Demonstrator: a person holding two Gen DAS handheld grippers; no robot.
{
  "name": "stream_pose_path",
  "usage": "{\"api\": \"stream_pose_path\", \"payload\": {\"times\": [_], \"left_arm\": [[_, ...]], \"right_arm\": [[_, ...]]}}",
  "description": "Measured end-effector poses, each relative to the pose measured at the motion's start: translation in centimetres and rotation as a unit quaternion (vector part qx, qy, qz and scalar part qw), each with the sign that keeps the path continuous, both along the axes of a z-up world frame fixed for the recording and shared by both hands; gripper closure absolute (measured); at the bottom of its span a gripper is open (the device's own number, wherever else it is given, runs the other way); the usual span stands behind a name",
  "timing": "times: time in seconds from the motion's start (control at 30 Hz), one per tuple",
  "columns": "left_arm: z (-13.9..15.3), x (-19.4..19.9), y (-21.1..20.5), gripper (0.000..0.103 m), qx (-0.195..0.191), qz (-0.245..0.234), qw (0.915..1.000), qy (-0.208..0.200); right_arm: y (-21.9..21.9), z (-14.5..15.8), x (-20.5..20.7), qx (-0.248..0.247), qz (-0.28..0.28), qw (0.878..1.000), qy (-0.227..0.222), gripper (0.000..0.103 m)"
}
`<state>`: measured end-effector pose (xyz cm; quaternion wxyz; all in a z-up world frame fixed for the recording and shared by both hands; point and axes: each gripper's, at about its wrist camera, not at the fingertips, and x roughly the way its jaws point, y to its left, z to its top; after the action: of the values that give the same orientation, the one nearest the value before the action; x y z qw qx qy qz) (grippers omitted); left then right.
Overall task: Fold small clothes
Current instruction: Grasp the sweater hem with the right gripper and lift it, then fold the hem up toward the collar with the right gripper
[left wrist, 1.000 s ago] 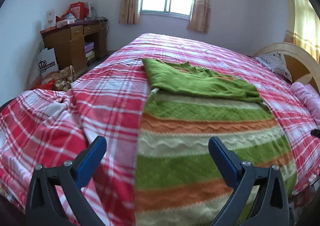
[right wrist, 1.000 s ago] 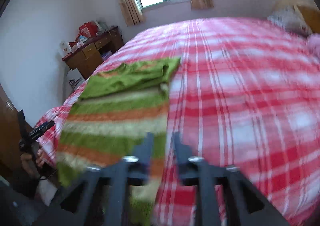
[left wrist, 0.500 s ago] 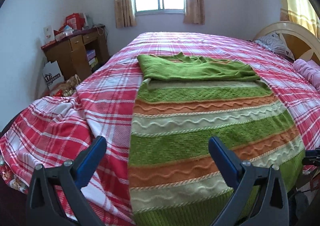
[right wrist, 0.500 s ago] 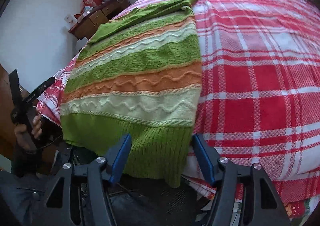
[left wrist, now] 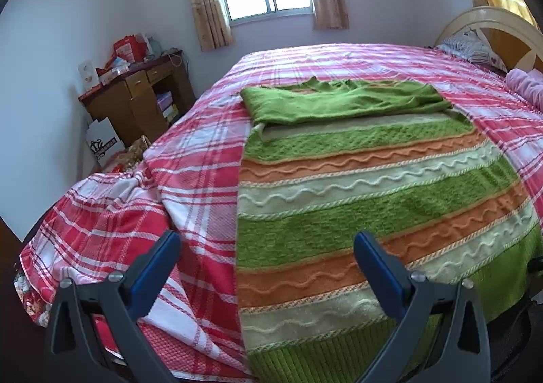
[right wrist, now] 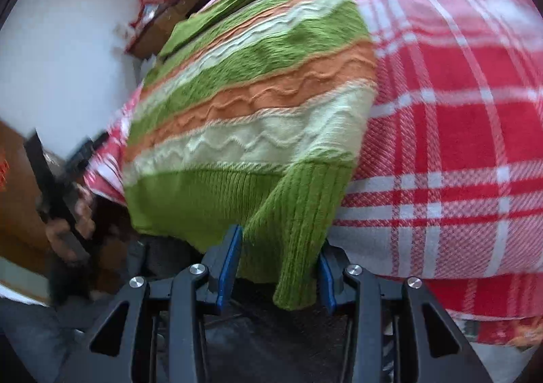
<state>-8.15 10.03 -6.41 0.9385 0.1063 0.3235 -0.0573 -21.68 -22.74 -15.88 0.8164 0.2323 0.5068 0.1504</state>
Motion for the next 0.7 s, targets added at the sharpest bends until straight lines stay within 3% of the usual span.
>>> {"api": "stream_pose_path", "payload": {"times": [0.03,0.1,0.23,0.47,0.7], "left_arm": [[-0.1,0.0,0.0,0.0,-0.001,0.0,1.0,0.003],[-0.1,0.1,0.3,0.0,-0.01,0.001,0.9999,0.007],[0.6,0.4,1.8,0.0,-0.051,0.004,0.9986,0.012],[2.8,1.6,4.6,0.0,-0.085,0.024,0.9961,-0.004],[3.7,2.7,6.6,0.0,-0.091,0.041,0.9949,-0.012]], "right_arm": [[-0.1,0.0,-0.1,0.006,0.0,1.0,-0.001,0.065],[0.0,0.1,0.0,-0.014,0.006,1.0,0.007,0.093],[0.1,1.1,0.0,0.038,0.026,0.999,0.003,0.093],[-0.2,6.8,2.9,0.129,0.052,0.989,-0.057,0.094],[-1.9,8.9,9.2,0.122,0.014,0.988,-0.096,0.094]]}}
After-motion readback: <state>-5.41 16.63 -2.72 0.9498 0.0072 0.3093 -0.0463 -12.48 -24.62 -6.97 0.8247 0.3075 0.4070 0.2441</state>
